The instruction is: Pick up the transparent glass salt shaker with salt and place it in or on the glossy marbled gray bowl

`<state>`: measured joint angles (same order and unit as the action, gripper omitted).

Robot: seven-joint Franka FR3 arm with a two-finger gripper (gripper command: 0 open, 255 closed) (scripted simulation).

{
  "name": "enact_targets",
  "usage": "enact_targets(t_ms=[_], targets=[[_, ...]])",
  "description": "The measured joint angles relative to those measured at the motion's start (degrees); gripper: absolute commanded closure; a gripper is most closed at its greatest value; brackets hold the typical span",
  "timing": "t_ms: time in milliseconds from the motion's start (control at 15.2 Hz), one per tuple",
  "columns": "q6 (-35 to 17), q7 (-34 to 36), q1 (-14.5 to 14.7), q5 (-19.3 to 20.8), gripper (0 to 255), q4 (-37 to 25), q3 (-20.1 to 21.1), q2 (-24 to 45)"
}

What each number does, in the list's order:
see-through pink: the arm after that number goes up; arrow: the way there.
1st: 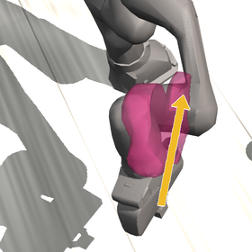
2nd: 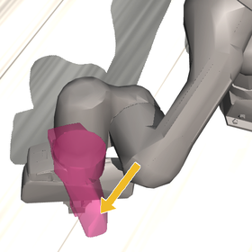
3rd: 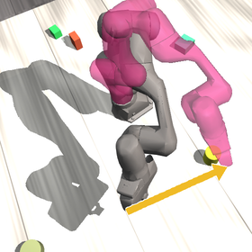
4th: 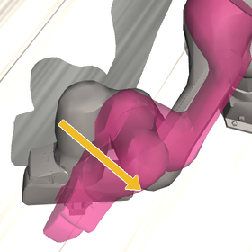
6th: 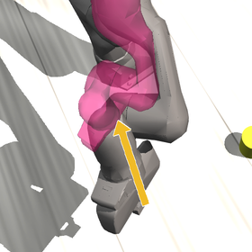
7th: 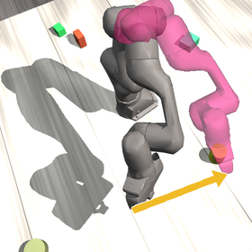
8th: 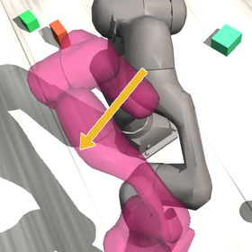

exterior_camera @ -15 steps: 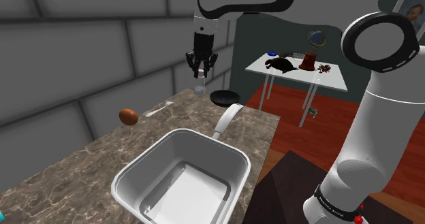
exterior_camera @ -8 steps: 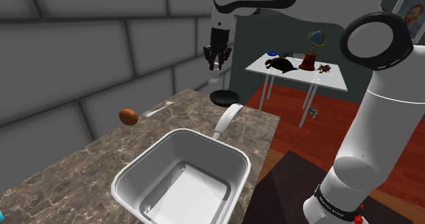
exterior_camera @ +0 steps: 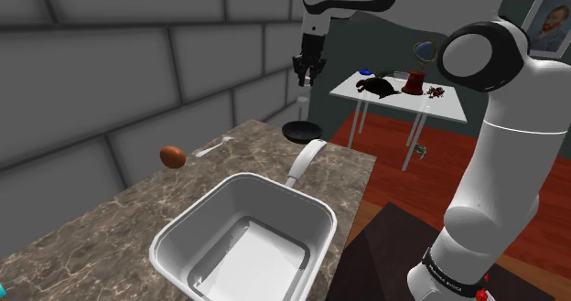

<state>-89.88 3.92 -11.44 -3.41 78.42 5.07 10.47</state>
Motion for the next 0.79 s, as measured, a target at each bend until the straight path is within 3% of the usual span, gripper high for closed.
enact_targets(t_ms=[792], targets=[[-9.51,-1.46,-0.49,-0.24,255,11.02,-0.31,-1.41]])
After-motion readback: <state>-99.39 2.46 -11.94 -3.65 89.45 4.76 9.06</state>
